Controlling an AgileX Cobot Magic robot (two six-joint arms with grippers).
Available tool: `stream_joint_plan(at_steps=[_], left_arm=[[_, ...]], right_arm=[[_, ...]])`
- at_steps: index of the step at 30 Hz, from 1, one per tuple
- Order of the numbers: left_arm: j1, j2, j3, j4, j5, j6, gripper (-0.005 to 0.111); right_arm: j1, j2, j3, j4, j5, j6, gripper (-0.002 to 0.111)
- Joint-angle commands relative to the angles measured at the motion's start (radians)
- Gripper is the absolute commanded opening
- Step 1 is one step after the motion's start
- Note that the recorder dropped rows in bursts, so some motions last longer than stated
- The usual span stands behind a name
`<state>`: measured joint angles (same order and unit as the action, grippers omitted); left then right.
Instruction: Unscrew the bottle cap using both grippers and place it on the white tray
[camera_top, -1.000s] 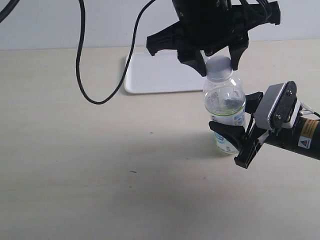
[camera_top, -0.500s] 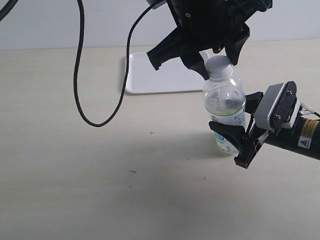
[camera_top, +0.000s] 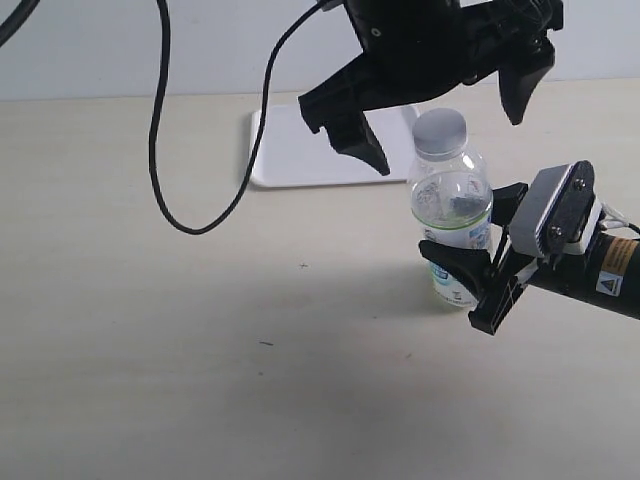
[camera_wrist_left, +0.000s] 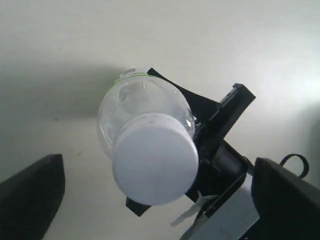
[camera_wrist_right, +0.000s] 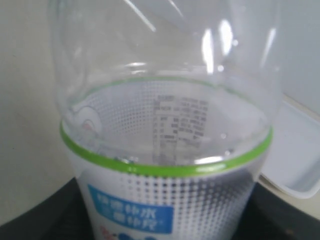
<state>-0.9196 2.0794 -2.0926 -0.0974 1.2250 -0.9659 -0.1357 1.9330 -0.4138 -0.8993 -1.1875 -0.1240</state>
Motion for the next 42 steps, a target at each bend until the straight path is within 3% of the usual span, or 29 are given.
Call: stream_joint_plan(at_steps=[1,6,9,17,32,36,42], left_arm=[[0.004,-0.011,-0.004,-0.003,-0.004,0.174,0.103],[0.002,-0.013,-0.004,-0.013,-0.004,0.426,0.102],[0.002,-0.029,-0.004,0.006,-0.004,0.673,0.102],[0.0,-0.053,-0.004,0.076,-0.004,1.024,0.101],[0.0,-0.024,-0.004,0.078,-0.013,1.168,0.099],[0.0,-0.022,-0.004,0.078,-0.011,1.168,0.093],[0.002,-0.022,-0.004,0.078,-0.028,1.18,0.071]], right_arm=[[-0.003,-0.002,-0.002,0.01,-0.023,-0.003,0.0],[-0.003,-0.002,-0.002,0.006,-0.019,-0.003,0.0],[-0.003,-0.002,-0.002,0.006,-0.012,0.024,0.0],[-0.003,-0.002,-0.002,0.004,-0.012,0.044,0.0],[-0.003,-0.002,-0.002,0.002,-0.012,0.047,0.0],[-0.003,-0.002,-0.002,0.002,-0.012,0.047,0.0],[-0.003,-0.002,-0.002,0.002,-0.012,0.047,0.0]])
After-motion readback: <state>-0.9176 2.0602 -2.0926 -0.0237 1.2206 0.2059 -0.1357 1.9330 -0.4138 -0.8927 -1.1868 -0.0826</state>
